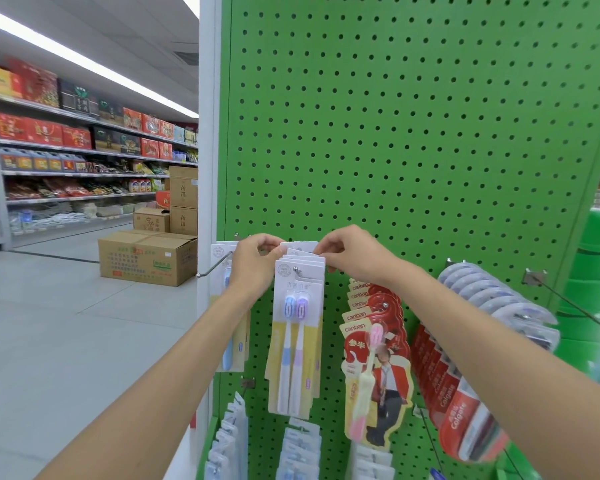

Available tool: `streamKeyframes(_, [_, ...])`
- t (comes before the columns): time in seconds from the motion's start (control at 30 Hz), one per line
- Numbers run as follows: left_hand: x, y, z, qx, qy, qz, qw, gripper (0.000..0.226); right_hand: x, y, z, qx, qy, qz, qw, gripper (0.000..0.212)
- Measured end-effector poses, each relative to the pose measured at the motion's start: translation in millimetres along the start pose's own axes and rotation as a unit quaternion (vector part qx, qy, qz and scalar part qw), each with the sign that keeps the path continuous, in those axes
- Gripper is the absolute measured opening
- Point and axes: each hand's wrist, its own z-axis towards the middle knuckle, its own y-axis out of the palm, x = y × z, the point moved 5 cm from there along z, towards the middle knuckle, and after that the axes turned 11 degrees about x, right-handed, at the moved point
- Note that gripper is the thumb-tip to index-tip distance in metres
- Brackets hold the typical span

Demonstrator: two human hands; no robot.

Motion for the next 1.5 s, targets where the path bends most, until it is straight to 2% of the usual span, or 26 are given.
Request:
streamKeyframes(0.33, [5.8, -25.7, -27.4, 0.118, 0.105, 0.081, 0.984, 0.007, -3.3, -0.6, -1.6, 0.002, 0.011, -0.010, 1.000, 0.015])
streamKeyframes(0.57, [4.7, -41.7, -49.3, 0.120, 0.130, 0.146, 0.973, 0.009, -7.1, -1.3, -4.6, 0.006, 0.020, -0.004, 1.000, 0.015])
streamKeyframes(0.7, [6.0, -51.5, -58.5, 0.113, 0.142, 0.171, 0.968, 0.013, -9.2, -5.2, -8.5, 0.016, 0.031, -0.028, 0.999, 0.037])
streamKeyframes(0.83, [3.2, -67.1, -66.2, 0.109, 0.117, 0.176, 0.971, 0.013, -19.7, -14.2, -19.6, 0.089, 0.016, -0.041, 0.995, 0.050])
streamKeyframes(1.03, [-16.5, -97.9, -88.3, 0.066, 0.023, 0.132, 0.989, 0.008, -53.6, -17.9, -68.5, 0.235, -0.055, 0.002, 0.970, 0.040])
streamKeyframes(1.2, [-12.0, -118.3, -111.5, 0.097, -0.020, 0.031, 0.995, 0.007, -70.2, 20.0, -114.9, 0.233, -0.084, 0.081, 0.965, 0.035])
streamKeyframes(1.37, [-10.8, -117.6, -132.9, 0.115, -0.044, -0.029, 0.992, 0.008, -64.0, 48.6, -153.5, 0.284, -0.065, 0.120, 0.949, 0.037])
streamKeyframes(1.43, [-14.2, -110.3, -142.8, 0.106, -0.059, -0.053, 0.991, 0.007, -58.4, 60.5, -164.5, 0.262, -0.035, 0.144, 0.954, 0.036])
streamKeyframes(1.5, [-20.7, -100.5, -152.3, 0.094, -0.087, -0.087, 0.988, 0.005, -54.0, 75.8, -174.4, 0.200, 0.016, 0.191, 0.961, 0.039])
